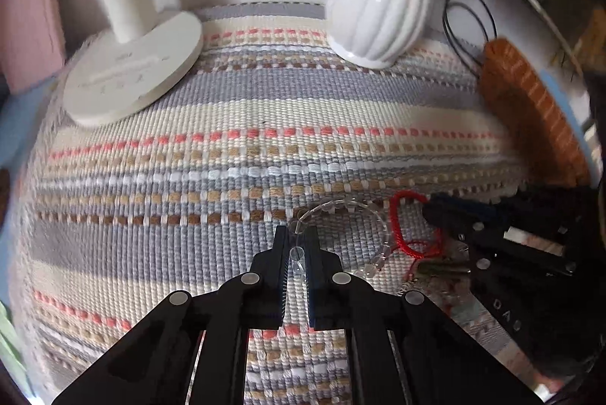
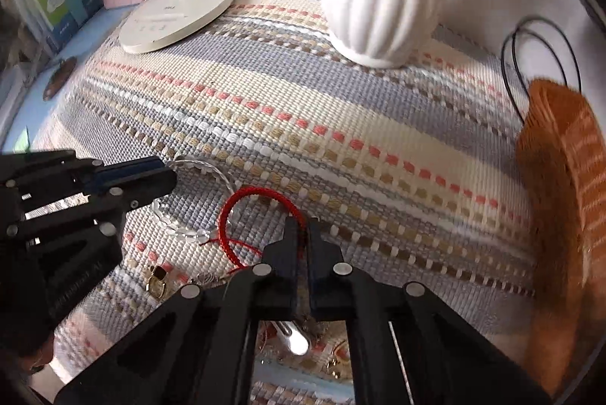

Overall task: Organize jewelry
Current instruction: 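Grasp the clear bead bracelet with left tool while right tool grasps red string bracelet, then carry both bracelets into the wicker basket and open both tools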

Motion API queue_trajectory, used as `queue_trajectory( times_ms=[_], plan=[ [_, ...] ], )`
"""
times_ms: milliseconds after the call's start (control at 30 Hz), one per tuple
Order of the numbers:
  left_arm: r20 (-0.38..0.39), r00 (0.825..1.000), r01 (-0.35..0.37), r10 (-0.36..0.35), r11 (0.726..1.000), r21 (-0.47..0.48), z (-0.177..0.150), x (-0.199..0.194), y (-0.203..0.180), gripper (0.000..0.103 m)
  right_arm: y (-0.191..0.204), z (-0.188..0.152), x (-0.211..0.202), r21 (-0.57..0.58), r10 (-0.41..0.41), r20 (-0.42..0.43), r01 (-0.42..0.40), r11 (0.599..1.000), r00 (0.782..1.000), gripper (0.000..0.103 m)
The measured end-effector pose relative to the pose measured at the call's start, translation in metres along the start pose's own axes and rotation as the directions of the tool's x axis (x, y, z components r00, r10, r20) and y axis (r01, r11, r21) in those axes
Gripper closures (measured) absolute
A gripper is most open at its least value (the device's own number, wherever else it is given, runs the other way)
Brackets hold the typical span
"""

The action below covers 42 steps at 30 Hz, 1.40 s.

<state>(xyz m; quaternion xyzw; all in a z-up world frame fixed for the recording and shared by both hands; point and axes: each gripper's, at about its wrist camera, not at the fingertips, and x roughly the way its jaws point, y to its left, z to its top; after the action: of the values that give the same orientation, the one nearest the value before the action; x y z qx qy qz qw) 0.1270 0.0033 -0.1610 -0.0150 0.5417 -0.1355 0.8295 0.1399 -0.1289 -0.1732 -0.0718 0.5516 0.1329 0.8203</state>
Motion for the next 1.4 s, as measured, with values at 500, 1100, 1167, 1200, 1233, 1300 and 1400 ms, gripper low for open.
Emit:
queue_trajectory(
  times_ms=[500, 1100, 1167, 1200, 1233, 1300, 1400],
  plan=[
    [0.139, 0.945, 0.313, -0.297, 0.944, -0.104, -0.001, -0.087, 0.011, 0.096, -0.051, -0.015, -0.093, 0.229, 0.208, 0.127, -0.232, 0.945, 0.970, 0.099],
    [0.137, 0.814, 0.545, -0.564, 0.824, 0.155, 0.065, -0.132, -0.122, 0.096, -0.177, -0.049, -0.212, 0.422, 0.104, 0.331, -0.246, 0.873, 0.938, 0.099],
    [0.124, 0.791, 0.574, -0.598, 0.798, 0.185, 0.080, -0.128, -0.148, 0.096, -0.201, -0.050, -0.223, 0.449, 0.068, 0.346, -0.228, 0.864, 0.936, 0.099],
    [0.120, 0.784, 0.582, -0.609, 0.789, 0.197, 0.084, -0.126, -0.158, 0.096, -0.214, -0.051, -0.228, 0.459, 0.059, 0.357, -0.230, 0.858, 0.932, 0.099],
    [0.113, 0.777, 0.590, -0.619, 0.779, 0.214, 0.091, -0.121, -0.171, 0.096, -0.224, -0.050, -0.231, 0.469, 0.049, 0.363, -0.228, 0.853, 0.931, 0.099],
    [0.093, 0.766, 0.604, -0.636, 0.762, 0.235, 0.104, -0.110, -0.195, 0.096, -0.246, -0.049, -0.236, 0.492, 0.027, 0.371, -0.221, 0.842, 0.928, 0.099],
    [0.048, 0.749, 0.633, -0.660, 0.736, 0.239, 0.120, -0.088, -0.224, 0.096, -0.277, -0.046, -0.236, 0.521, -0.003, 0.376, -0.209, 0.827, 0.927, 0.099]
  ],
)
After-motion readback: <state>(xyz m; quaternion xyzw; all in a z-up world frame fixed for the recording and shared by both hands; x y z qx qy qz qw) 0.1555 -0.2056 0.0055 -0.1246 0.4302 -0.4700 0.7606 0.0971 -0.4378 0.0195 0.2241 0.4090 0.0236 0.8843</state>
